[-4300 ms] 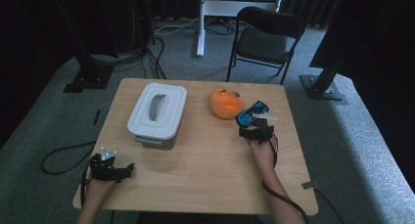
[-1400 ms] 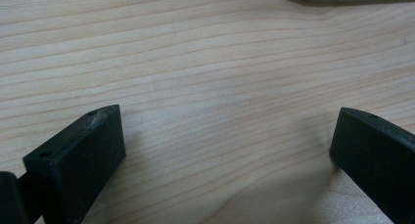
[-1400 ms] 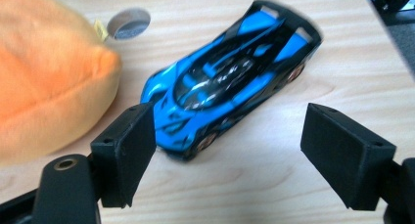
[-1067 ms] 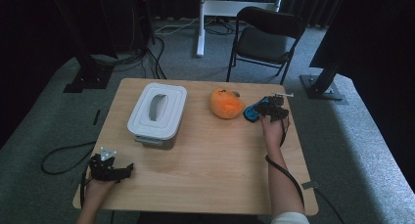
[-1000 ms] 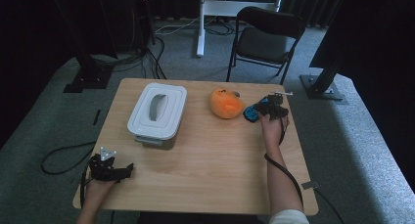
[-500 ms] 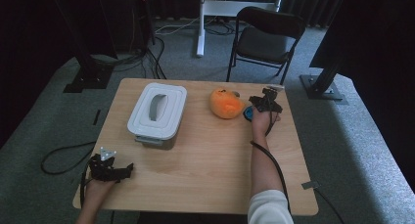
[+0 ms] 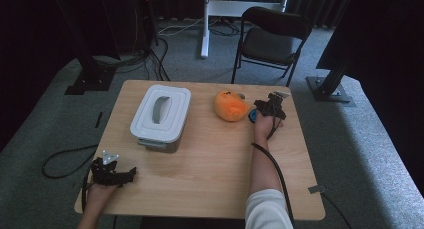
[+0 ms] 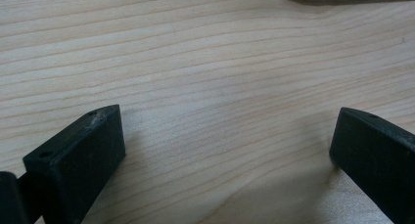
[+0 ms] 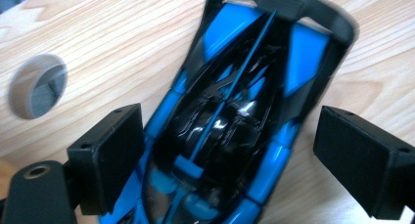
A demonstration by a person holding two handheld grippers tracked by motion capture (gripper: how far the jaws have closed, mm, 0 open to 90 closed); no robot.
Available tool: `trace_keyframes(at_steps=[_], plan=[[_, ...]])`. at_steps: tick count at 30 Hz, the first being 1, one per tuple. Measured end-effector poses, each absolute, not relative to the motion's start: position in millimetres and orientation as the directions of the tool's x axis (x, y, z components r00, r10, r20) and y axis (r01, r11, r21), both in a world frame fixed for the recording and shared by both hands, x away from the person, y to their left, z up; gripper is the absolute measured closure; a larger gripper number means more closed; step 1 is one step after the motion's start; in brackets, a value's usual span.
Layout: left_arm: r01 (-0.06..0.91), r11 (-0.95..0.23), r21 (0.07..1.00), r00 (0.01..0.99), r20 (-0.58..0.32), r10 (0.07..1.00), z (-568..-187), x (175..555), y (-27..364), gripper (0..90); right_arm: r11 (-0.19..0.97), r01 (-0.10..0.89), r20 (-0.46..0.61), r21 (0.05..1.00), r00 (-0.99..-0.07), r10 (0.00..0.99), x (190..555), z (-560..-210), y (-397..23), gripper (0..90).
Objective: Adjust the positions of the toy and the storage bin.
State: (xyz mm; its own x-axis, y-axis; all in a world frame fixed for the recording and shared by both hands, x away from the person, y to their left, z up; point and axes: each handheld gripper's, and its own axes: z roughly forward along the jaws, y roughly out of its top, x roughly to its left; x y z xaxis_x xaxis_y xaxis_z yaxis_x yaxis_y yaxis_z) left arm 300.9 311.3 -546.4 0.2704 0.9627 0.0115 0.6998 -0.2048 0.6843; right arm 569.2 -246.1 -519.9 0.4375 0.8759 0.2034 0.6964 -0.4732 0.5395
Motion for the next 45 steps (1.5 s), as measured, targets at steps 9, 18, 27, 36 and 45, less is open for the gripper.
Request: trace_keyframes(at_steps=[9, 18, 27, 36, 45], plan=[[0.700, -0.203, 0.685, 0.268, 0.011, 0.963, -546, 301, 311, 0.3, -0.457, 0.699, 0.216, 0.550, 0.410, 0.886, 565, -521, -243, 12.0], [0.701, -0.202, 0.684, 0.267, 0.011, 0.964, -546, 301, 311, 0.3, -0.405, 0.755, 0.202, 0.515, 0.353, 0.914, 567, -518, -249, 13.3], [0.702, -0.198, 0.684, 0.262, 0.011, 0.965, -546, 299, 311, 0.3, -0.349, 0.790, 0.232, 0.504, 0.265, 0.936, 559, -519, -252, 13.0], [0.702, -0.196, 0.685, 0.260, 0.010, 0.966, -547, 298, 311, 0.3, -0.185, 0.874, 0.193, 0.450, 0.107, 0.975, 557, -513, -248, 12.9], [0.702, -0.196, 0.685, 0.260, 0.010, 0.966, -547, 298, 311, 0.3, -0.026, 0.903, 0.190, 0.428, -0.062, 0.980, 533, -512, -235, 12.7]])
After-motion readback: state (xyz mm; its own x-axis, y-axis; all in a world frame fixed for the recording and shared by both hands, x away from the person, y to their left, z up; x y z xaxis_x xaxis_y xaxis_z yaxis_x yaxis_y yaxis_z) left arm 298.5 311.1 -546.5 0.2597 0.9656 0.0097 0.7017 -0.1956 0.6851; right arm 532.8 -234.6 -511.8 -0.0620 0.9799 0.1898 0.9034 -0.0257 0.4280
